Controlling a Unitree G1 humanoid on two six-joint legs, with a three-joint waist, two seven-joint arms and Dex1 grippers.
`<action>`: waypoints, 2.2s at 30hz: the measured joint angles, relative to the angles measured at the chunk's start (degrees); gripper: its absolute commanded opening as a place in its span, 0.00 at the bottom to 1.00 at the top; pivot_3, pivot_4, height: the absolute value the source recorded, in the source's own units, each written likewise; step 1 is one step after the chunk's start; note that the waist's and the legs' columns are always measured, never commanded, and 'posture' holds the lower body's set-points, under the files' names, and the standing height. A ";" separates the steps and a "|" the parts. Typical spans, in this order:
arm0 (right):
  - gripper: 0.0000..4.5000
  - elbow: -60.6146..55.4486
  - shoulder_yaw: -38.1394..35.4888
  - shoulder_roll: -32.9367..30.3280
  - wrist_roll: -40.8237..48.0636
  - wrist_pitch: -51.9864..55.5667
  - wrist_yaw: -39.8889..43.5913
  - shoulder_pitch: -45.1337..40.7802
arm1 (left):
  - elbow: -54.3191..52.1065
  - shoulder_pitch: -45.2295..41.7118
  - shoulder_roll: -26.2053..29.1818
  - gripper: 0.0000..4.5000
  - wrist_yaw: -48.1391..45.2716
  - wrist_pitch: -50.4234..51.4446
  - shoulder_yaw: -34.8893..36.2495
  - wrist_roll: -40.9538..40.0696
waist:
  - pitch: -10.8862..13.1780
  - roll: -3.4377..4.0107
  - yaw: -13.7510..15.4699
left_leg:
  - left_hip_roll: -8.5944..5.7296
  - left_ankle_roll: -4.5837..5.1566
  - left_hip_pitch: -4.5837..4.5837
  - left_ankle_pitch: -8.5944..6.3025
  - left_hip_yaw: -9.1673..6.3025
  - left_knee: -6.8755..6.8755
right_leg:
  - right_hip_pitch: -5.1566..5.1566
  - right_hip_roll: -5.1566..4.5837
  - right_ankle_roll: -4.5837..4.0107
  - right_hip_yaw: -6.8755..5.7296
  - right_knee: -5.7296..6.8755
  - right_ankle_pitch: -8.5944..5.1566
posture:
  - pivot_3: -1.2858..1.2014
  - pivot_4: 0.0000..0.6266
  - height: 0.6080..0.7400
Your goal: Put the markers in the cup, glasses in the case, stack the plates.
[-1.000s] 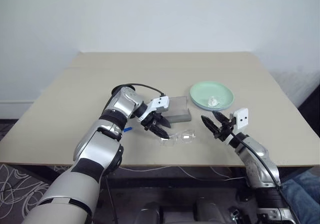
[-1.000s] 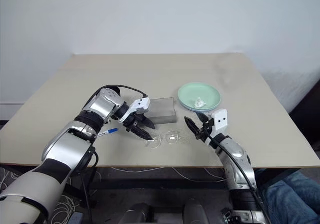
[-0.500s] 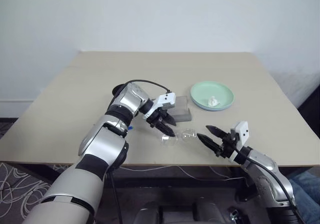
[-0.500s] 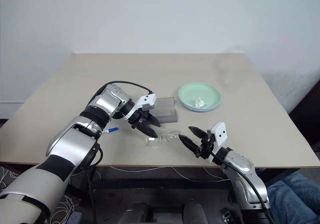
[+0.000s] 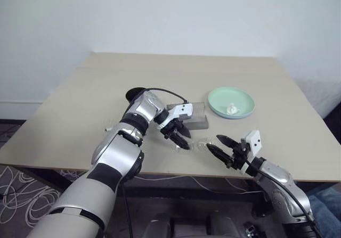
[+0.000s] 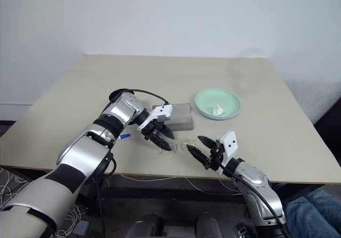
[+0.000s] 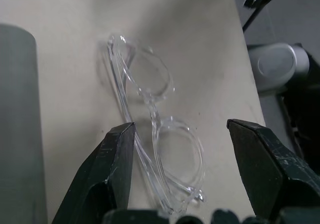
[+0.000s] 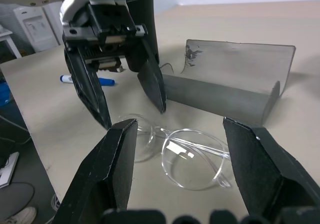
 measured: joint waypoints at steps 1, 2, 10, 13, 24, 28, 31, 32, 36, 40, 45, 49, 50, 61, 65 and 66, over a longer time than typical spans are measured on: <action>0.66 -0.11 0.17 0.08 -0.05 0.00 -0.40 0.16 | 0.18 0.00 -0.22 0.65 0.36 -0.30 0.15 0.58 | 0.00 -0.01 0.28 | 0.00 0.00 0.00 0.00 0.00 0.01 | 0.00 0.00 0.00 0.00 0.00 0.00 | 0.52 0.00 1.00; 0.66 -0.35 0.15 0.12 -0.07 0.00 -0.67 0.54 | 0.35 0.00 -0.49 0.60 0.81 -0.60 0.46 0.82 | 0.00 -0.01 0.45 | 0.00 0.00 0.00 0.00 0.01 0.01 | -0.01 0.00 0.00 0.00 0.00 0.00 | 0.52 0.00 1.00; 0.66 -1.15 0.22 0.27 -0.11 0.00 -1.94 1.15 | 1.08 0.00 -1.52 0.40 3.70 -2.37 1.98 2.40 | 0.01 -0.02 0.70 | 0.00 0.00 0.00 0.00 0.01 0.05 | 0.02 0.00 0.00 -0.01 0.01 0.00 | 0.52 0.00 1.00; 0.66 -1.15 0.21 0.27 -0.13 -0.01 -2.10 1.15 | 1.14 0.00 -1.84 0.40 4.55 -2.62 2.73 2.87 | 0.01 -0.02 0.70 | 0.00 0.00 0.00 -0.01 0.01 0.05 | 0.02 0.00 0.00 -0.01 0.00 0.00 | 0.52 0.00 1.00; 0.66 -0.74 0.24 0.53 -0.67 -0.26 -2.19 0.92 | 1.66 0.12 -3.35 0.27 8.43 -2.87 4.97 3.56 | 0.01 -0.02 0.69 | 0.00 0.00 -0.01 -0.01 0.01 0.07 | 0.02 0.01 0.01 -0.02 0.01 0.00 | 0.52 0.00 1.00; 0.66 -0.46 0.24 0.68 -0.74 -0.37 -2.20 0.79 | 1.66 0.33 -3.32 0.01 7.90 -3.20 4.96 4.19 | 0.01 -0.02 0.70 | 0.00 0.00 -0.01 0.00 0.02 0.07 | 0.02 0.01 0.01 -0.02 0.01 0.01 | 0.52 0.00 1.00; 0.66 0.09 0.23 0.85 -0.76 -0.58 -2.22 0.55 | 1.66 0.33 -3.28 0.01 7.45 -3.27 5.02 4.50 | 0.01 -0.02 0.70 | 0.00 0.00 0.00 -0.01 0.02 0.08 | 0.03 0.01 0.01 -0.02 0.01 0.01 | 0.52 0.00 1.00; 0.66 0.16 0.23 0.93 -0.78 -0.69 -2.23 0.55 | 1.66 0.33 -3.28 0.01 7.43 -3.30 5.02 4.83 | 0.01 -0.02 0.70 | 0.00 0.00 0.00 0.00 0.02 0.08 | 0.03 0.01 0.01 -0.02 0.01 0.01 | 0.52 0.00 1.00; 0.66 0.79 0.24 1.09 -0.88 -0.95 -2.28 0.45 | 1.66 0.33 -3.28 0.01 7.44 -3.36 5.28 5.09 | 0.01 -0.02 0.69 | 0.00 0.00 0.00 -0.01 0.01 0.09 | 0.04 0.01 0.01 -0.03 0.01 0.01 | 0.52 0.00 1.00; 0.66 1.28 0.24 1.22 -1.31 -1.14 -2.47 0.43 | 1.66 0.33 -3.28 0.01 7.46 -3.71 5.34 5.23 | 0.01 -0.02 0.70 | 0.00 0.00 0.00 -0.01 0.01 0.09 | 0.04 0.01 0.01 -0.02 0.01 0.01 | 0.52 0.00 1.00; 0.66 1.46 0.24 1.53 -1.89 -1.38 -2.90 0.37 | 1.66 0.33 -3.28 0.01 6.22 -3.80 5.36 5.36 | 0.01 -0.02 0.69 | 0.00 0.00 0.00 -0.01 0.02 0.09 | 0.04 0.01 0.01 -0.02 0.01 0.01 | 0.52 0.00 1.00; 0.66 1.73 0.24 1.60 -2.26 -1.45 -2.96 0.34 | 1.66 0.33 -3.33 0.01 6.49 -3.96 5.35 5.66 | 0.01 -0.02 0.69 | 0.00 0.00 0.00 -0.01 0.02 0.09 | 0.04 0.01 0.01 -0.03 0.01 0.01 | 0.52 0.00 1.00; 0.66 1.87 0.24 1.62 -2.31 -1.46 -2.97 0.30 | 1.66 0.33 -3.35 0.01 6.60 -3.97 5.35 5.73 | 0.01 -0.02 0.69 | 0.00 -0.01 0.00 -0.01 0.02 0.09 | 0.04 0.01 0.01 -0.02 0.01 0.01 | 0.52 0.00 1.00; 0.66 3.19 0.26 2.01 -2.57 -2.45 -3.25 -0.42 | 1.72 0.35 -3.95 0.35 7.19 -3.86 5.36 6.51 | 0.01 -0.02 0.69 | 0.00 0.00 -0.01 -0.01 0.02 0.11 | 0.04 0.01 0.01 -0.03 0.02 0.01 | 0.52 0.00 1.00; 0.66 3.41 0.60 2.20 -2.89 -2.69 -3.36 -0.71 | 1.72 0.62 -4.10 0.35 7.48 -3.93 5.21 7.46 | 0.00 -0.02 0.69 | 0.00 0.00 0.00 -0.01 0.02 0.11 | 0.04 0.02 0.01 -0.03 0.03 0.01 | 0.52 0.00 1.00; 0.66 3.44 0.67 2.23 -2.94 -2.72 -3.37 -0.75 | 1.72 0.67 -4.10 0.35 7.57 -3.96 5.15 7.56 | 0.01 -0.02 0.69 | 0.00 0.00 0.00 -0.01 0.02 0.11 | 0.04 0.02 0.02 -0.03 0.03 0.01 | 0.52 0.00 1.00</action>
